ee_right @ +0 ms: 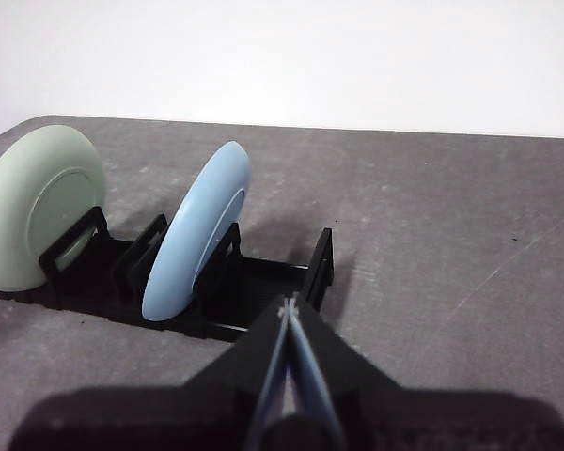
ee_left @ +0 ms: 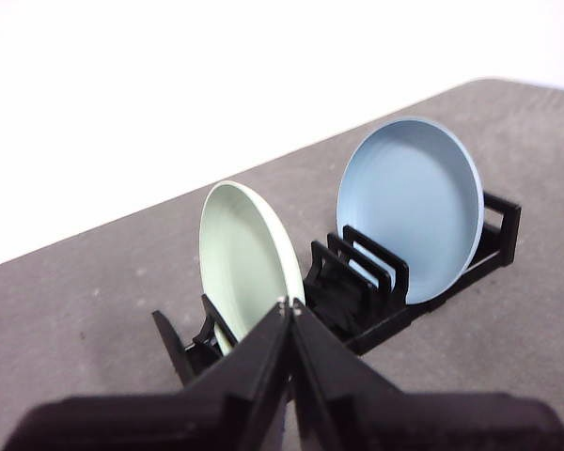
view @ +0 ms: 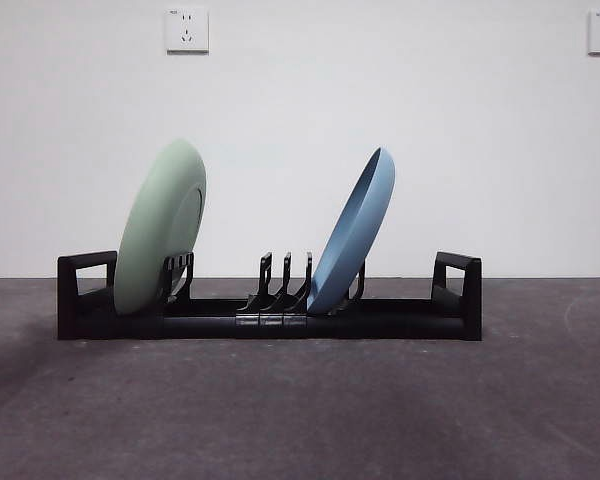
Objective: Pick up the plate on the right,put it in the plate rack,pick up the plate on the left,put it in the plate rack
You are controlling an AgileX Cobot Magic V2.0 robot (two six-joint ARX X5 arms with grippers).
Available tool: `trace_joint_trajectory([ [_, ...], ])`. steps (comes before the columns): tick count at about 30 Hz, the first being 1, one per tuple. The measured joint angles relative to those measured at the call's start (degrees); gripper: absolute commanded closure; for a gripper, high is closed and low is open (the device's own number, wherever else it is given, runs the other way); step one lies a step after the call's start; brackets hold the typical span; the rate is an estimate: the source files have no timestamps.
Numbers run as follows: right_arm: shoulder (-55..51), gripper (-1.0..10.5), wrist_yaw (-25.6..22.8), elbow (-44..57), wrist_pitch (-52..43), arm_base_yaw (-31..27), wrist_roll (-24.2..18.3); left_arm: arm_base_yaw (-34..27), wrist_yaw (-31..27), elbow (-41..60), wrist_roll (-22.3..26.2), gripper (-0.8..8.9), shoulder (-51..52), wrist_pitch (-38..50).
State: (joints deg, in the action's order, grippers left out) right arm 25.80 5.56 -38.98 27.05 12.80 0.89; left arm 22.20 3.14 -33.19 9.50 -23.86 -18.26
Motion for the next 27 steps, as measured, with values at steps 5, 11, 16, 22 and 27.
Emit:
trace_joint_trajectory([
  [5,0.0,9.4,0.0,0.0,0.0,0.0,0.0,-7.1,4.6,7.6,0.3,8.16,4.4,7.2],
  [11,0.0,9.4,0.0,0.0,0.0,0.0,0.0,-13.3,4.5,18.6,0.3,8.16,12.9,11.3],
  [16,0.0,9.4,0.0,0.0,0.0,0.0,0.0,-17.3,4.5,26.0,-0.7,8.16,19.3,12.5],
  [22,0.0,9.4,0.0,0.0,0.0,0.0,0.0,-20.0,4.5,32.2,-3.8,8.16,23.4,12.3],
  [27,0.0,9.4,0.0,0.0,0.0,0.0,0.0,-20.6,4.3,32.2,-5.1,8.16,23.5,8.1],
])
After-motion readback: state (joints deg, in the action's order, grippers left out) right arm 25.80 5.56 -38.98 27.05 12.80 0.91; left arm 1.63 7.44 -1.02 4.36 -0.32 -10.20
